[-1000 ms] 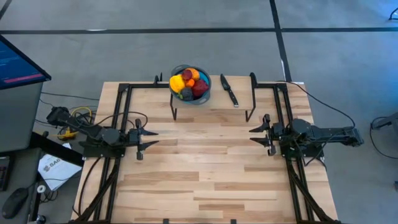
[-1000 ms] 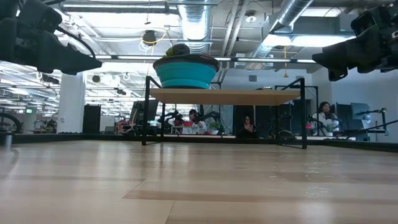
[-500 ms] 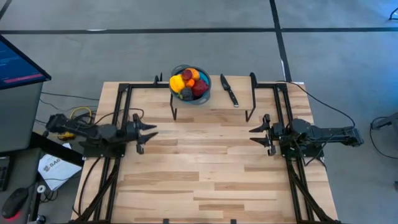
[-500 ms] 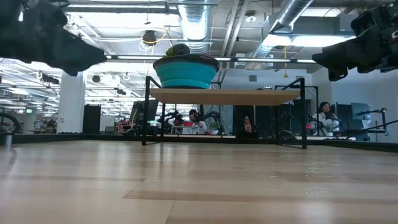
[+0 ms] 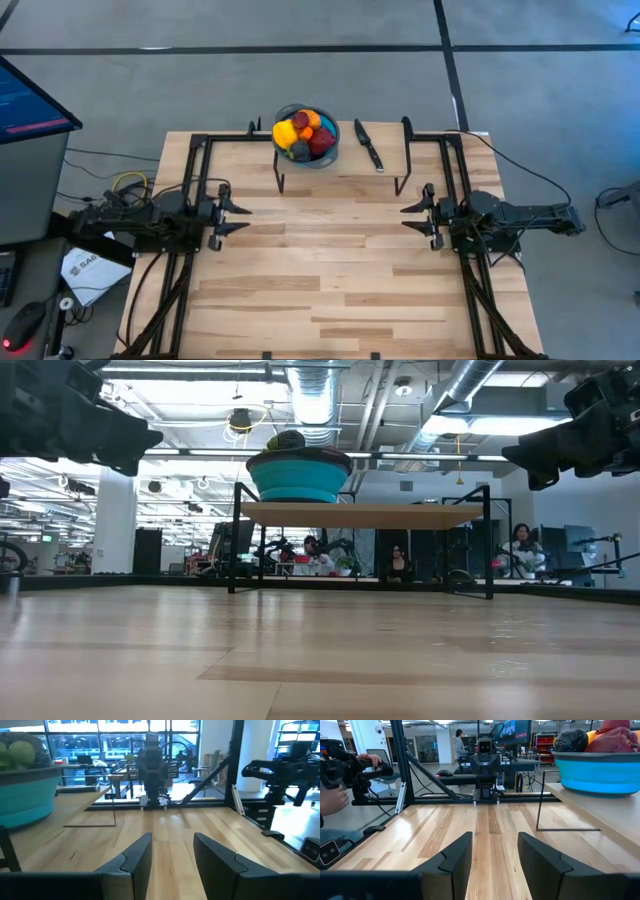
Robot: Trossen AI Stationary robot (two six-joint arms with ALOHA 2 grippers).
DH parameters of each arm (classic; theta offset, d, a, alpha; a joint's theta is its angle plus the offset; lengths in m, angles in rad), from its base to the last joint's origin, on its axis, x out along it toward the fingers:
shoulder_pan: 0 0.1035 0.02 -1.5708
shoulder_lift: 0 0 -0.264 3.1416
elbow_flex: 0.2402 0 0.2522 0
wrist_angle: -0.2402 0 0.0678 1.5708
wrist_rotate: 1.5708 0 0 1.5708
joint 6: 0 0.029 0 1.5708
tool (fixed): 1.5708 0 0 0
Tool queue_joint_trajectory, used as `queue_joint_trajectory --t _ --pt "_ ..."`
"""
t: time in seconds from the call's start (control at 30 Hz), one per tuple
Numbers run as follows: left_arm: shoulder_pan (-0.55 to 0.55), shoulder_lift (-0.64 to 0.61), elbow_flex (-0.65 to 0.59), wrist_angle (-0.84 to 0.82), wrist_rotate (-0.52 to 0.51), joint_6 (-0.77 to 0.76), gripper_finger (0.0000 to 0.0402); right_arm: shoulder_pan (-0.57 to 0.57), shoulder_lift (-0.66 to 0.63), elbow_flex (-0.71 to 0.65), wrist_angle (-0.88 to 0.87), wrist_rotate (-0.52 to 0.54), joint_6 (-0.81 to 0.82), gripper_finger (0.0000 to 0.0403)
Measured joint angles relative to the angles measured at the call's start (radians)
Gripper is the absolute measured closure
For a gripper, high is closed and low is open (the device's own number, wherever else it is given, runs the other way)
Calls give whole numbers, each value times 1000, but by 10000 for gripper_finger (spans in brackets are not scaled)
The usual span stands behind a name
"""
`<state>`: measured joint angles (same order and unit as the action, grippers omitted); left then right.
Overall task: Pick & Place Fruit
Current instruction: Return to Home Position
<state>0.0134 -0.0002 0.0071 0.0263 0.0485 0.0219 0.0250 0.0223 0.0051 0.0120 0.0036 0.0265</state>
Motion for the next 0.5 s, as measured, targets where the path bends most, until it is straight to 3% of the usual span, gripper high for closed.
queue_joint_trajectory --t 0.5 --pt "-6 0 -1 13 1 -1 262 0 0 0 0 0 0 248"
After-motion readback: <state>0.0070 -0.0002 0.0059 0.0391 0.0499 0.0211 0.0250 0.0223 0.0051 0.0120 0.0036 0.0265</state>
